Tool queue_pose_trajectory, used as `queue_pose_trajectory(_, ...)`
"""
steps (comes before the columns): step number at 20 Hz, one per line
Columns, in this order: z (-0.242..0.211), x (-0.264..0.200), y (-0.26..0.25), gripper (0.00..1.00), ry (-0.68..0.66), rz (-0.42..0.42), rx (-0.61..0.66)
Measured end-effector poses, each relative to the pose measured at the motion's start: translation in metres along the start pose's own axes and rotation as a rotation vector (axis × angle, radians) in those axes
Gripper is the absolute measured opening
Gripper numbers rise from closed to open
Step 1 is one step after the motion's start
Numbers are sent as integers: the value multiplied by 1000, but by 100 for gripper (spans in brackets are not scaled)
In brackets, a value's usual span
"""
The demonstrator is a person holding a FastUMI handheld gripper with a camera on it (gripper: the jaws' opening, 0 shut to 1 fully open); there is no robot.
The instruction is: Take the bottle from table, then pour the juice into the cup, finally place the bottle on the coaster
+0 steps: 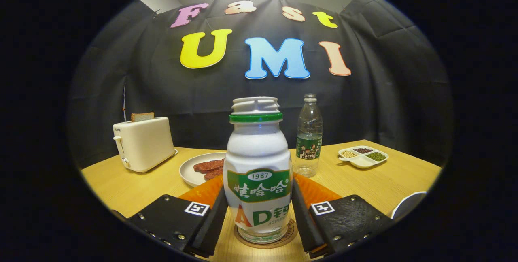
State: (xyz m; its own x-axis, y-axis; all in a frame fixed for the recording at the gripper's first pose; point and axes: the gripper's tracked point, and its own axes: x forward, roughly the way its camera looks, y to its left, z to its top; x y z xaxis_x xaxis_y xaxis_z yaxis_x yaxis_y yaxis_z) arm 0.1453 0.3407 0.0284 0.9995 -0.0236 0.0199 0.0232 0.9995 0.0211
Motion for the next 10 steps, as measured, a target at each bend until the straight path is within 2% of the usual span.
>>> queue_pose_trajectory(3, 4, -3, -2, 78, -10, -10, -17)
queue_pose_trajectory(4, 8, -4, -1, 83, -20, -9, -15)
queue_pose_trajectory(8, 24, -10, 3, 86, -66, 18, 40)
queue_pose_trajectory(10, 37, -15, 0, 97, -95, -1, 34)
